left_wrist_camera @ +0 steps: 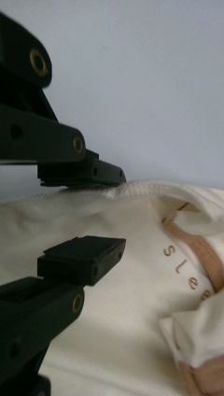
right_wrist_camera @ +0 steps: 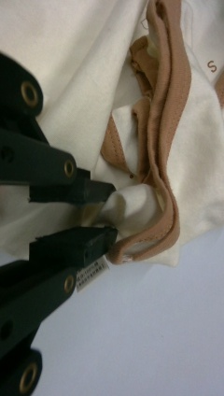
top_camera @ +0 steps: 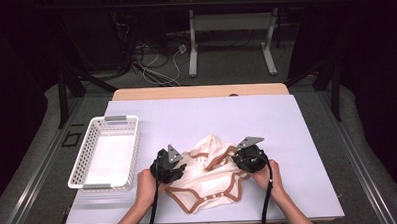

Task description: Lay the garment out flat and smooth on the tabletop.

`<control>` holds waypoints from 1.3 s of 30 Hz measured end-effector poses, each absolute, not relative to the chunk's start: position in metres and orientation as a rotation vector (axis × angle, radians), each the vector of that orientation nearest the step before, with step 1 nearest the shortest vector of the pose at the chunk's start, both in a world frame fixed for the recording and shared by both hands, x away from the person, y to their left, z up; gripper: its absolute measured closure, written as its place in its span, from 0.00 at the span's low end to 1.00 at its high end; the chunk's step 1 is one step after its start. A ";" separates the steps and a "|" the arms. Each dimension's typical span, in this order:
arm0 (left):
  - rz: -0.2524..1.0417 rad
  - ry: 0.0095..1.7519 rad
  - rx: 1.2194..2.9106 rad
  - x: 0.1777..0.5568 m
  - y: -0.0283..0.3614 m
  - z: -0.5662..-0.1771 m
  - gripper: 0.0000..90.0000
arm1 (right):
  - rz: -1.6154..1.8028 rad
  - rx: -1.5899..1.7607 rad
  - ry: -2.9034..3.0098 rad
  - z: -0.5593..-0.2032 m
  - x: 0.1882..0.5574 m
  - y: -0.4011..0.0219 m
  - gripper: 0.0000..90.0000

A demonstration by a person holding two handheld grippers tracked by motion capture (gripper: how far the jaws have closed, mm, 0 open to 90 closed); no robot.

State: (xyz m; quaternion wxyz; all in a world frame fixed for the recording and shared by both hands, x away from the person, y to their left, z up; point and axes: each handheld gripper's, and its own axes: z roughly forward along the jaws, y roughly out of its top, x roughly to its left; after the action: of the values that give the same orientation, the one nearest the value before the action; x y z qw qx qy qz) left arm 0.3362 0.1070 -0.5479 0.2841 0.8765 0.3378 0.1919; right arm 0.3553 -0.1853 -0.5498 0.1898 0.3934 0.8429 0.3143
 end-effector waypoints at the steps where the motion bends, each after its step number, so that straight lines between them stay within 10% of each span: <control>1: 0.528 0.902 2.355 0.335 0.107 -0.550 0.79 | 0.882 1.108 2.366 -0.549 0.355 -0.186 0.94; 7: 0.530 0.888 2.372 0.329 0.112 -0.552 0.97 | 0.888 1.127 2.349 -0.547 0.352 -0.190 1.00; 39: 0.472 0.858 2.391 0.289 0.137 -0.545 0.97 | 0.849 1.115 2.364 -0.541 0.336 -0.213 1.00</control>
State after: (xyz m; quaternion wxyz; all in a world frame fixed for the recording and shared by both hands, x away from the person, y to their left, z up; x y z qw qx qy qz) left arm 0.2889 0.1372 -0.5451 0.2750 0.8897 0.3193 0.1758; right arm 0.3365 -0.2126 -0.5414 0.1952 0.3980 0.8437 0.3029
